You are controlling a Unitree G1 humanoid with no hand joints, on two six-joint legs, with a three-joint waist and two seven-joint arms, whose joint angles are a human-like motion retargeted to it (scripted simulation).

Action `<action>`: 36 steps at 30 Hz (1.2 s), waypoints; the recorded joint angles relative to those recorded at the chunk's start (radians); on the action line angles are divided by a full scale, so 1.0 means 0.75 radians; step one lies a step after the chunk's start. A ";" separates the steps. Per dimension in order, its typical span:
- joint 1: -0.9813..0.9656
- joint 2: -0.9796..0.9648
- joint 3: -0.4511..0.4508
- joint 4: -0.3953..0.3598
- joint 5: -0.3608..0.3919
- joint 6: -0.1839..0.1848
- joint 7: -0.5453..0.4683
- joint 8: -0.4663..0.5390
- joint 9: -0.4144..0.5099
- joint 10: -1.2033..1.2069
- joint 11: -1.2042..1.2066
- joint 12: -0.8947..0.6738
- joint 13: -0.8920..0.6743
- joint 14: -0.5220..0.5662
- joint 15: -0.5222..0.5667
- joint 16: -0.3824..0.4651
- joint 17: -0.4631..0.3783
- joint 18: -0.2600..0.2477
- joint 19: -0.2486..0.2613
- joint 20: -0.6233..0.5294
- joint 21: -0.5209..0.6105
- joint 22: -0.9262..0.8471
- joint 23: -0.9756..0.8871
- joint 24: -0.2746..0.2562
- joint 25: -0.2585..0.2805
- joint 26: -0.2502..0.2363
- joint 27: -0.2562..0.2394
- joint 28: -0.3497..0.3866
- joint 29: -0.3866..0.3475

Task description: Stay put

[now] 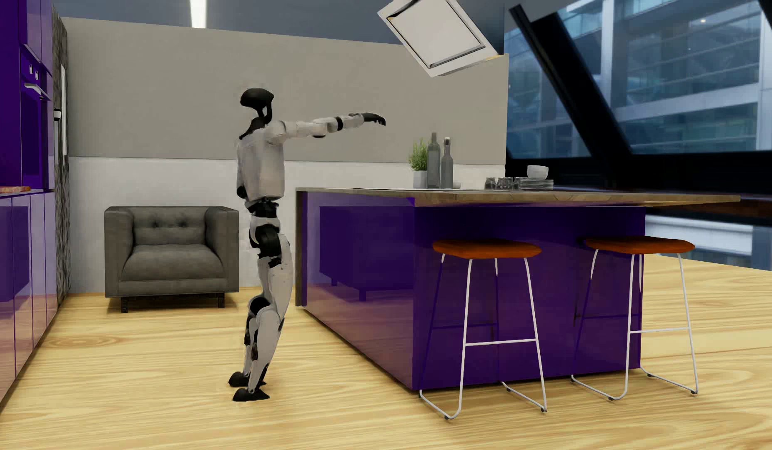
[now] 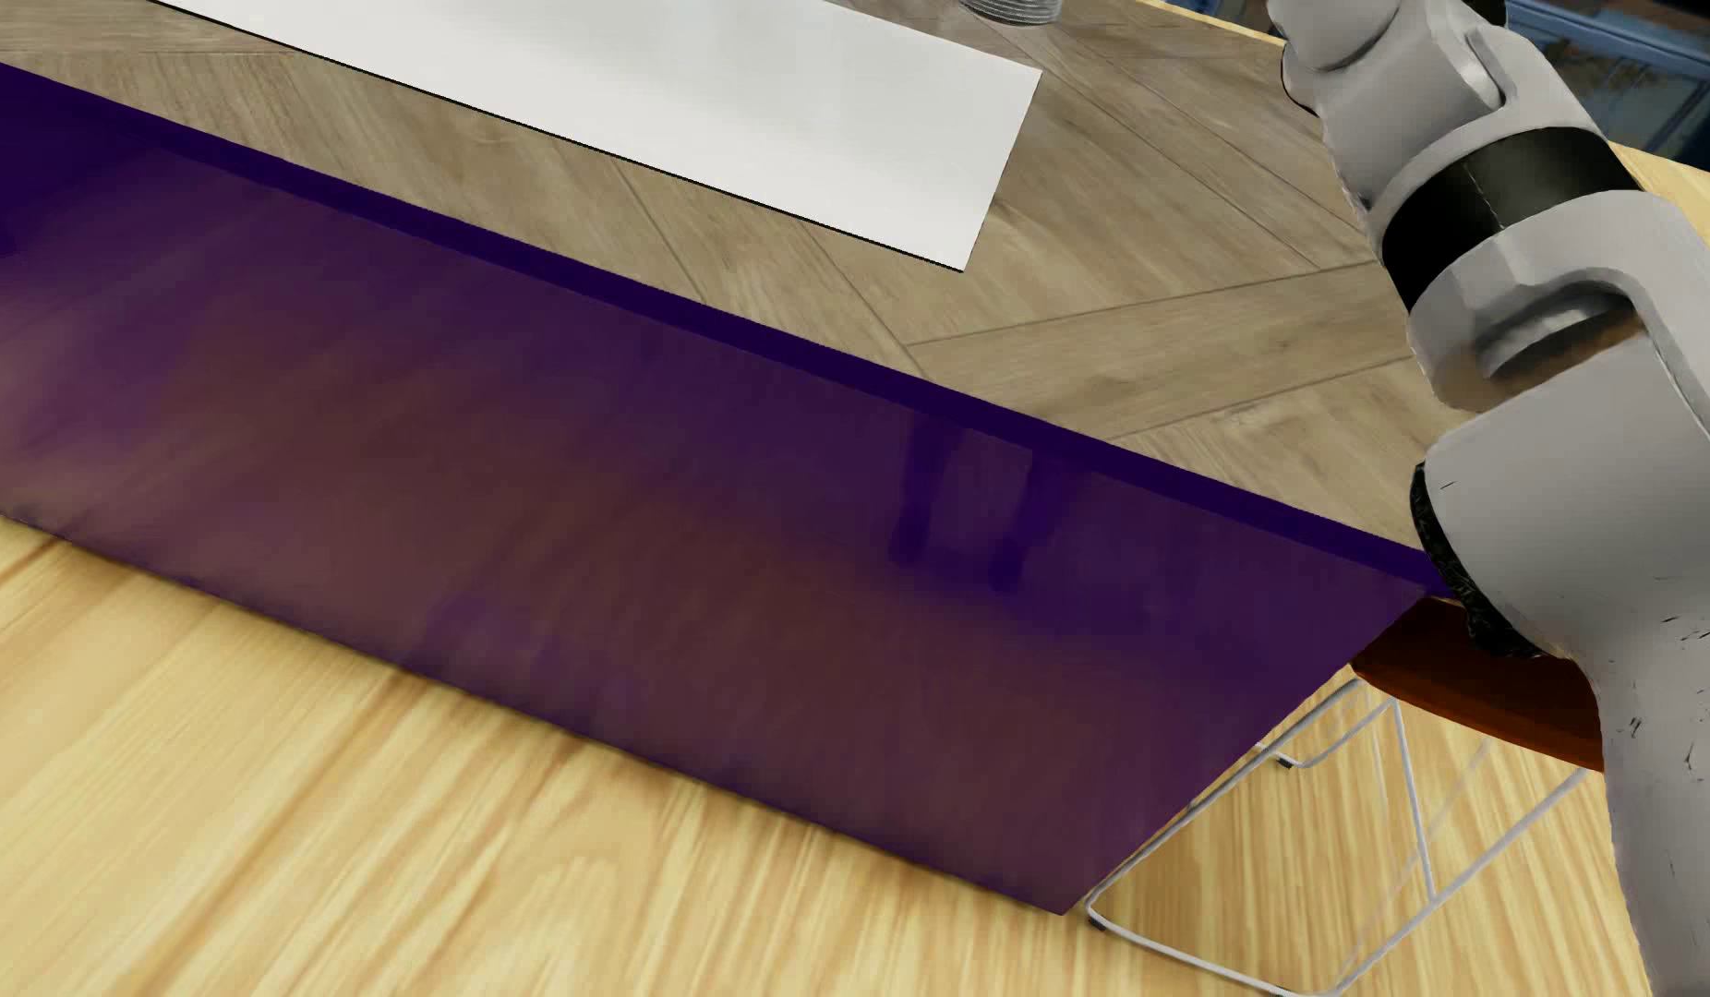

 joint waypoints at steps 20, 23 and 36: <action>-0.020 -0.066 -0.189 0.010 0.027 0.206 0.000 0.000 -0.056 0.019 0.245 0.133 0.869 -0.068 -0.001 -0.157 0.247 0.000 0.000 0.103 -0.671 -0.034 -1.185 0.000 0.000 0.000 0.000 0.000 0.000; -0.023 -0.075 -0.256 0.014 0.038 0.272 0.000 0.000 -0.073 0.036 0.256 0.182 1.427 -0.089 -0.085 -0.209 0.327 0.000 0.000 0.111 -0.506 -0.050 -1.389 0.000 0.000 0.000 0.000 0.000 0.000; -0.025 -0.043 -0.354 -0.002 0.004 0.303 0.000 0.000 -0.111 0.026 0.015 0.206 2.333 -0.041 0.090 -0.258 0.298 0.000 0.000 0.228 -0.136 -0.051 -0.303 0.000 0.000 0.000 0.000 0.000 0.000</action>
